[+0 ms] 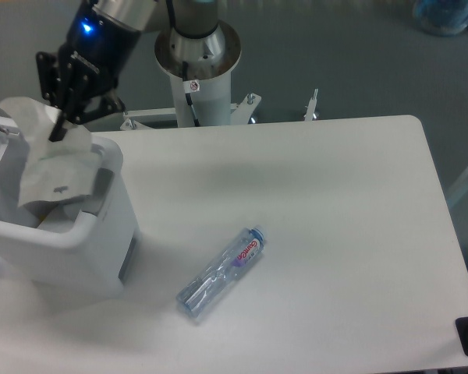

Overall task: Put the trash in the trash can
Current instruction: 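Open the gripper to drop the paper into the bin, then move the gripper over the clear plastic bottle and lower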

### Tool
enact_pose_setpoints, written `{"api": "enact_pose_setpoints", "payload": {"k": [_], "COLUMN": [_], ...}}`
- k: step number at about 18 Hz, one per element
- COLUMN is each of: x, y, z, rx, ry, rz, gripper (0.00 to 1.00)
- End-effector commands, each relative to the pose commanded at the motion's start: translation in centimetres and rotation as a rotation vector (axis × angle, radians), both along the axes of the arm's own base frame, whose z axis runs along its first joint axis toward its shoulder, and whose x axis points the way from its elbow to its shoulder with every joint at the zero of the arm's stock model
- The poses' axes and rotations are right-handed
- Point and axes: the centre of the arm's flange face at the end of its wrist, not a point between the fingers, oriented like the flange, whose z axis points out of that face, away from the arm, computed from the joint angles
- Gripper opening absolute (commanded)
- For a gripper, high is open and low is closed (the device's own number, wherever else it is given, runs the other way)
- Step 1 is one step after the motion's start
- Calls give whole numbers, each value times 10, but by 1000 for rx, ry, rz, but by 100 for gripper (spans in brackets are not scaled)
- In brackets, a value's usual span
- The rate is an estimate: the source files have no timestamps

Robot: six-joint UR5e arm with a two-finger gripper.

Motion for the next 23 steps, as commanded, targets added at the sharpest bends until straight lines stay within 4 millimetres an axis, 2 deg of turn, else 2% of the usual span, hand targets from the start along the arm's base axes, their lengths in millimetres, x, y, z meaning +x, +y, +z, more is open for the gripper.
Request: {"api": "enact_pose_setpoints", "payload": {"k": [2, 4, 5, 6, 8, 14, 16, 20, 23], "x": [5, 12, 13, 13, 12, 10, -3, -73, -122], "y": [6, 18, 22, 23, 25, 21, 18, -1, -3], "z": [-10, -23, -28, -31, -34, -27, -26, -20, -27], "rx": [-14, -34, -43, -43, -49, -46, -44, -34, -45], "ry": [-20, -34, -38, -35, -40, -37, -34, -30, -42], "rz": [-19, -43, -51, -59, -58, -40, -16, 116, 190], "gripper": [13, 39, 46, 60, 100, 100, 100, 100, 100]}}
